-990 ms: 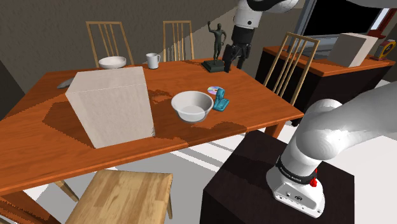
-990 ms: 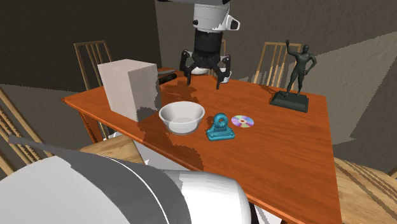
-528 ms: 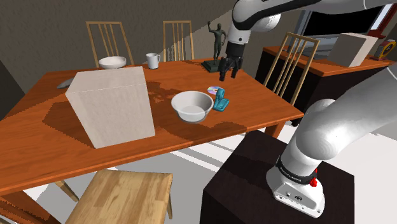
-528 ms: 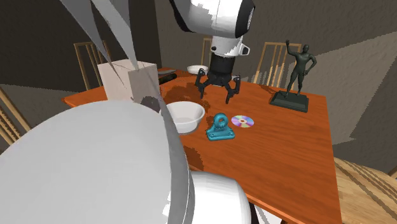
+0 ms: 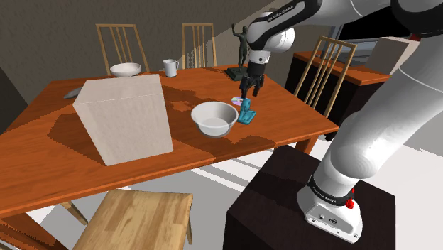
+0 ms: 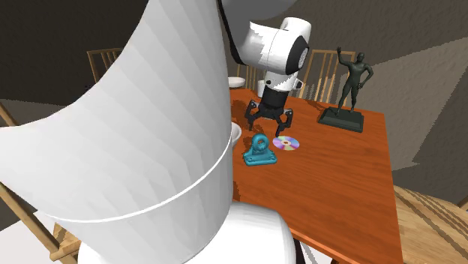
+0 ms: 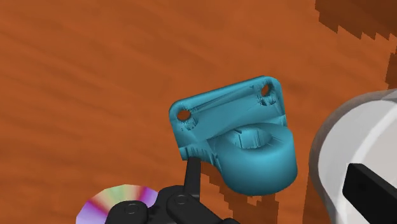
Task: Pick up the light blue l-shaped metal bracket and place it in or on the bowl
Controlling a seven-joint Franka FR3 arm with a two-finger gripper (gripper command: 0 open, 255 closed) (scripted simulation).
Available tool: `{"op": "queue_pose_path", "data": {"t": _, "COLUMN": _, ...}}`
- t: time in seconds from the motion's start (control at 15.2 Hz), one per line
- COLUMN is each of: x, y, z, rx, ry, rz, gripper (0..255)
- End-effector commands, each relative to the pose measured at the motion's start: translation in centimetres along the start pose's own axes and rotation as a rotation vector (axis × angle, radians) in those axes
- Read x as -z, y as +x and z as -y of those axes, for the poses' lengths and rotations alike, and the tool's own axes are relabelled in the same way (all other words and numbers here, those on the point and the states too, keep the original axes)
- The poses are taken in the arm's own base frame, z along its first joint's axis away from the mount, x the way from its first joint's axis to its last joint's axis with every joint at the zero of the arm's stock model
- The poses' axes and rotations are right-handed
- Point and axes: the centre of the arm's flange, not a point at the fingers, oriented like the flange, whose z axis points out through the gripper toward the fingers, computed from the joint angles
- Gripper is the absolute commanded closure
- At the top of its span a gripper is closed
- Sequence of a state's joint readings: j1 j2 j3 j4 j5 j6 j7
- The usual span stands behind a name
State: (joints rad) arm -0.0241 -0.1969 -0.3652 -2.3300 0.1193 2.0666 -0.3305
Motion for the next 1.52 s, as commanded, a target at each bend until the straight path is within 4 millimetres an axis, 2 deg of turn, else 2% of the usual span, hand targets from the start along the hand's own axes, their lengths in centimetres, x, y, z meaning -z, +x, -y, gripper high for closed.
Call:
{"op": "queue_pose_path", "data": {"t": 0.0, "x": -1.0, "y": 0.4, "z": -0.2, "rx": 0.001, "ry": 0.002, "rz": 0.001, "gripper": 0}}
{"op": "queue_pose_path", "data": {"t": 0.33, "x": -4.0, "y": 0.4, "z": -0.2, "rx": 0.001, "ry": 0.002, "rz": 0.001, "gripper": 0}}
{"op": "queue_pose_path", "data": {"t": 0.86, "x": -4.0, "y": 0.4, "z": -0.2, "rx": 0.001, "ry": 0.002, "rz": 0.001, "gripper": 0}}
{"op": "queue_pose_path", "data": {"t": 0.92, "x": -4.0, "y": 0.4, "z": -0.2, "rx": 0.001, "ry": 0.002, "rz": 0.001, "gripper": 255}}
{"op": "queue_pose_path", "data": {"t": 1.45, "x": -4.0, "y": 0.4, "z": -0.2, "rx": 0.001, "ry": 0.002, "rz": 0.001, "gripper": 255}}
